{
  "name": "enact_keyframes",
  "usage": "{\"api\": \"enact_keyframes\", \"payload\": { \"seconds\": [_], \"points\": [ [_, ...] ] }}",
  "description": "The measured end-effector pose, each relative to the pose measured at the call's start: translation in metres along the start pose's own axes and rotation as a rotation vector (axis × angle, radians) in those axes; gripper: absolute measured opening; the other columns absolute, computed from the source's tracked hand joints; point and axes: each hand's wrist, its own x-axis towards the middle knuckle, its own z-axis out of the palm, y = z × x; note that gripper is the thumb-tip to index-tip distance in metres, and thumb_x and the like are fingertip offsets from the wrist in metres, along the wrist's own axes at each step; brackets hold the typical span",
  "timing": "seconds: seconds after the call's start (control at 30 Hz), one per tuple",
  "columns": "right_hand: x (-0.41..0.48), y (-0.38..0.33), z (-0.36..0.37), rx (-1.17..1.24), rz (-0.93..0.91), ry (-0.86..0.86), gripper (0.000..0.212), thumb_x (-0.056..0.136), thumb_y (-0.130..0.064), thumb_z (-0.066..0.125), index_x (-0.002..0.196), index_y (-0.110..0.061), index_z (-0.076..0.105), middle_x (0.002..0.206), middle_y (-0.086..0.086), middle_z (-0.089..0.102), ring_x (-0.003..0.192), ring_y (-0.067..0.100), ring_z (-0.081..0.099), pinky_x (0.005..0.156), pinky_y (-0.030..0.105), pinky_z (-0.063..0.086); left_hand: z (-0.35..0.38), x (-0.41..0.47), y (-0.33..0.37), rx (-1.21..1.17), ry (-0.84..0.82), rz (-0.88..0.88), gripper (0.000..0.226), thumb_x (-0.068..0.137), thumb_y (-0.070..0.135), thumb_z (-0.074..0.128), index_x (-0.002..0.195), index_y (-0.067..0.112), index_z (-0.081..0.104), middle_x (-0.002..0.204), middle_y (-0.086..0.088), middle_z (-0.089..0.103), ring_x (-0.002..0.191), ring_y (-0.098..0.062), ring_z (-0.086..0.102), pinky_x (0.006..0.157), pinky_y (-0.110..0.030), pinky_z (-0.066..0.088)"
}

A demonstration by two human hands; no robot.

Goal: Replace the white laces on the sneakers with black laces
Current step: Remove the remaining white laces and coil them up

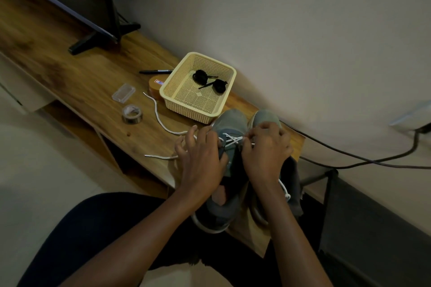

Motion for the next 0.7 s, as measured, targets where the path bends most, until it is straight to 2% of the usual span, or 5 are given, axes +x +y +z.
{"api": "enact_keyframes", "payload": {
  "seconds": [0.17, 0.37, 0.47, 0.63, 0.7],
  "points": [
    [0.000, -0.002, 0.002, 0.108, -0.023, 0.025, 0.015, 0.079, -0.012, 0.065, 0.093, -0.013, 0.070, 0.129, 0.007, 0.051, 0.122, 0.034, 0.034, 0.095, 0.043, 0.028, 0.001, 0.000, -0.001, 0.001, -0.018, -0.011, 0.024, 0.092, 0.033, 0.051, 0.112, 0.022, 0.044, 0.143, 0.008, 0.036, 0.142, -0.021, 0.010, 0.111, -0.046, 0.009],
    [-0.007, -0.002, 0.008, -0.059, -0.191, -0.133, 0.013, 0.079, -0.016, 0.066, 0.090, -0.017, 0.075, 0.141, 0.003, 0.046, 0.136, 0.038, 0.021, 0.102, 0.052, 0.019, 0.001, 0.000, -0.001, -0.037, -0.013, -0.019, 0.024, 0.091, 0.033, 0.053, 0.110, 0.023, 0.044, 0.136, 0.008, 0.042, 0.142, -0.020, 0.013, 0.111, -0.045, 0.009],
    [-0.004, -0.002, 0.007, -0.047, -0.168, -0.131, 0.015, 0.083, -0.016, 0.063, 0.093, -0.017, 0.074, 0.139, 0.000, 0.047, 0.136, 0.032, 0.020, 0.104, 0.047, 0.017, 0.000, -0.001, 0.000, -0.057, -0.005, -0.023, 0.021, 0.091, 0.032, 0.053, 0.108, 0.023, 0.043, 0.132, 0.008, 0.043, 0.142, -0.020, 0.014, 0.111, -0.045, 0.009],
    [0.001, 0.000, 0.000, 0.119, 0.051, 0.023, 0.009, 0.083, -0.017, 0.064, 0.090, -0.017, 0.070, 0.126, 0.001, 0.052, 0.122, 0.027, 0.032, 0.098, 0.040, 0.026, 0.000, -0.001, -0.001, -0.092, -0.003, -0.025, 0.021, 0.090, 0.028, 0.053, 0.096, 0.028, 0.033, 0.127, 0.009, 0.045, 0.141, -0.019, 0.014, 0.111, -0.045, 0.008],
    [0.000, 0.000, -0.001, 0.123, 0.014, 0.012, 0.015, 0.081, -0.015, 0.064, 0.095, -0.018, 0.070, 0.132, 0.003, 0.049, 0.125, 0.028, 0.030, 0.099, 0.041, 0.025, 0.000, -0.001, -0.001, -0.098, 0.005, -0.027, 0.021, 0.090, 0.028, 0.053, 0.096, 0.029, 0.032, 0.126, 0.010, 0.045, 0.141, -0.018, 0.014, 0.111, -0.043, 0.006]
  ]
}}
